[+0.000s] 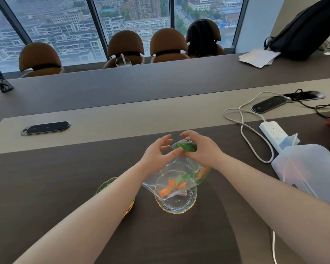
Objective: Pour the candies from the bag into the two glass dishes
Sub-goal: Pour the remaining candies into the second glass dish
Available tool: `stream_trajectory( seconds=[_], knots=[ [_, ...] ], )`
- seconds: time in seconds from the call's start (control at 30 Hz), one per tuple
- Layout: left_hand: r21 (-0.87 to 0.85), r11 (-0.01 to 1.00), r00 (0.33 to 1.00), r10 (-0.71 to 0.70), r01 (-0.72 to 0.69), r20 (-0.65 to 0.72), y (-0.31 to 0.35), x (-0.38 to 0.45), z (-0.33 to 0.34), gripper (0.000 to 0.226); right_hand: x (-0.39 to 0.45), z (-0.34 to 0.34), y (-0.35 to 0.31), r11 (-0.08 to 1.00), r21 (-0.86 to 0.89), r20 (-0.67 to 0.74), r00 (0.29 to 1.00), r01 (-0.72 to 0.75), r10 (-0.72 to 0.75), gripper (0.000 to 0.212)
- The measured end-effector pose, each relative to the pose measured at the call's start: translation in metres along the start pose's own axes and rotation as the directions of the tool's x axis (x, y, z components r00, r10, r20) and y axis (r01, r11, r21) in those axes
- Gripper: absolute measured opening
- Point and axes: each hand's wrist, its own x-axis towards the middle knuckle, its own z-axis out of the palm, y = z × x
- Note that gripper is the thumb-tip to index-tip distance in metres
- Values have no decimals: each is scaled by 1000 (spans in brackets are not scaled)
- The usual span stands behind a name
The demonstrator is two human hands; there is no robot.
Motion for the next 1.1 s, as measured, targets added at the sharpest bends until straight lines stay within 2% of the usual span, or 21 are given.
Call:
stream_trajectory(
  seconds=[0.07, 0.17, 0.23, 0.33, 0.43, 0.53, 0.63, 0.83, 1.0, 1.1],
  knots=[
    [38, 999, 999, 35, -34, -25, 6, 2, 4, 52, 0, 0, -2, 1000, 20, 11, 1000, 4, -5, 58],
    [95, 994, 984, 61, -46, -169, 7, 3, 3, 19, -2, -1, -2, 999, 52, 50, 999, 0, -3, 67],
    [117, 992, 979, 78, -56, -189, 7, 3, -2, 12, -3, -5, -2, 999, 44, 78, 997, -1, -2, 71],
    [107, 991, 986, 89, -75, -140, 11, 2, -12, 8, -4, -14, 1, 999, -37, 156, 988, -5, 11, 70],
    [87, 992, 990, 102, -95, -92, 18, 0, -22, 24, -6, -22, 9, 985, -174, 224, 973, -8, 48, 51],
    [98, 988, 990, 124, -116, -74, 22, -3, -30, 27, -10, -30, 20, 970, -244, 207, 976, -22, 74, 21],
    [111, 985, 987, 144, -136, -70, 25, -7, -38, 25, -18, -38, 27, 970, -235, 149, 984, -57, 94, 6],
    [153, 980, 986, 145, -131, -84, 26, -16, -51, 24, -29, -44, 19, 988, -123, 67, 993, -88, 97, 7],
    [212, 964, 975, 189, -162, -115, 25, -22, -59, 3, -32, -42, 8, 984, -171, 6, 999, -51, 52, 8],
    [228, 959, 972, 201, -170, -119, 23, -25, -66, 4, -34, -42, -2, 985, -169, -11, 1000, -25, 24, 12]
  ],
)
